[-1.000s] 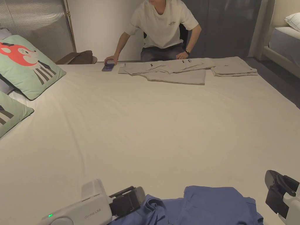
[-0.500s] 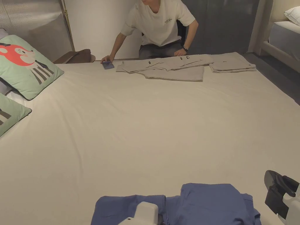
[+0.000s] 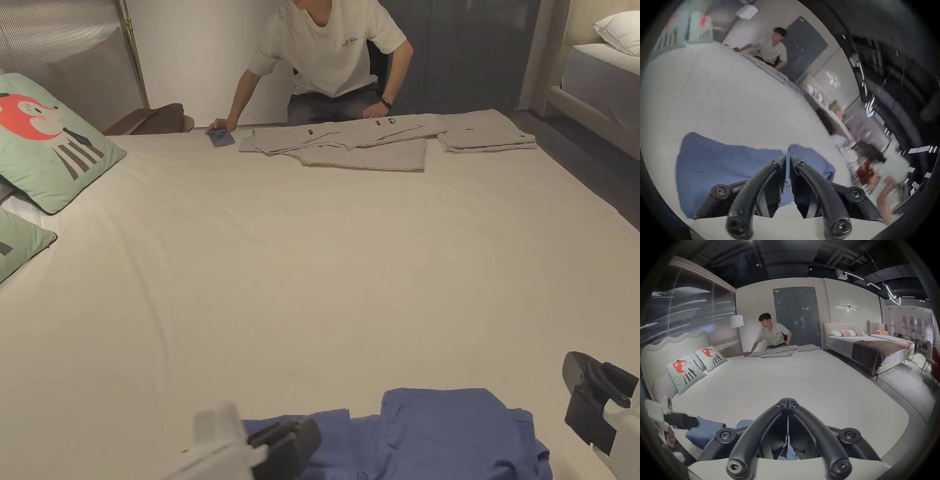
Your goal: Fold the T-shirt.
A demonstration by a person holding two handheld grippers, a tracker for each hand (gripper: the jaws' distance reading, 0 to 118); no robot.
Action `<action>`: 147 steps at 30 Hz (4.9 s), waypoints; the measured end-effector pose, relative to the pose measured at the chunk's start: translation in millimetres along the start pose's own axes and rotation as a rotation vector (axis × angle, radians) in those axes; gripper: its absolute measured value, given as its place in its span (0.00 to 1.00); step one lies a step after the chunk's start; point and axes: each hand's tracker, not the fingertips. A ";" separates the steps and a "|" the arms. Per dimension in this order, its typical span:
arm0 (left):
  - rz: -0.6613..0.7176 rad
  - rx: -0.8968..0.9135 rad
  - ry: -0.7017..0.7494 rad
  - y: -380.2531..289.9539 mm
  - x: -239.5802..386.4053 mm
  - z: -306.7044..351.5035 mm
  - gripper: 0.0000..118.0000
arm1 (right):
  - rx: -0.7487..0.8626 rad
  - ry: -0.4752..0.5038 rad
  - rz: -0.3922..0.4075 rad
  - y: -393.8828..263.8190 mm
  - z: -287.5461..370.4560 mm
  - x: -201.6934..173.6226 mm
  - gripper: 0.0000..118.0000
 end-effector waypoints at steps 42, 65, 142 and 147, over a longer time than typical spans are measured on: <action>0.485 -0.025 0.140 57.6 -121.7 134.2 0.06 | -0.028 0.068 0.051 3.2 -18.0 -39.3 0.00; 0.006 -0.350 0.154 -5.0 59.9 -143.9 0.10 | 0.006 0.008 -0.029 -4.4 15.8 19.1 0.00; 0.467 -0.274 -0.135 -6.4 -66.6 -45.8 0.24 | -0.567 0.301 0.030 -76.0 -99.0 -71.7 0.00; 0.422 -0.175 -0.087 23.3 -81.4 19.2 0.23 | -0.516 0.346 0.058 -59.6 -105.5 -106.9 0.00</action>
